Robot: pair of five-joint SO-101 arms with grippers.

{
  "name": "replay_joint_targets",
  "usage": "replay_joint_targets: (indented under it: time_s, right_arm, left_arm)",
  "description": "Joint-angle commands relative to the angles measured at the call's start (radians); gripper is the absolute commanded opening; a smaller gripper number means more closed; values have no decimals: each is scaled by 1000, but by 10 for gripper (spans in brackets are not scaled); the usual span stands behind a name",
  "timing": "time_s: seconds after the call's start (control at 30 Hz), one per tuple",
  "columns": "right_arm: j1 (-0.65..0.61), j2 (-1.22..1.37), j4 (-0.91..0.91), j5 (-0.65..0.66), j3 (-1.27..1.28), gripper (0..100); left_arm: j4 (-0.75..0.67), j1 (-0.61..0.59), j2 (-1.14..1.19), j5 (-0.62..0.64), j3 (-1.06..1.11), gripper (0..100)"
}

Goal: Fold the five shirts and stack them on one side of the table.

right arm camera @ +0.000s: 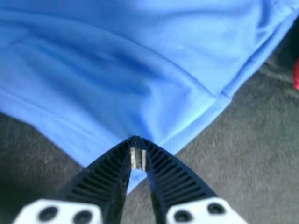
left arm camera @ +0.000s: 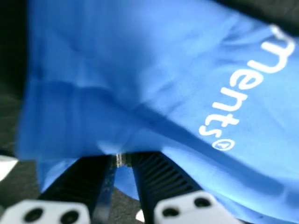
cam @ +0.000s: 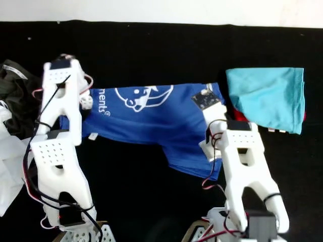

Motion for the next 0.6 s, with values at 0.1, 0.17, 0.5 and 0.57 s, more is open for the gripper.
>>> replay_joint_targets:
  time_s: [0.1,0.17,0.5,0.57]
  right_arm:
    - [-12,74,-30,-9,-10,6]
    - [-12,74,-28,-9,-10,6]
    - [-12,73,-12,-9,-10,6]
    - [-15,71,5,-9,-10,6]
  left_arm:
    - [160,-4,-81,-40,-12,9]
    - [161,-13,-148,-48,56,9]
    - [-404,-88,-512,-101,806,9]
    - [-511,-93,-506,-101,900,9]
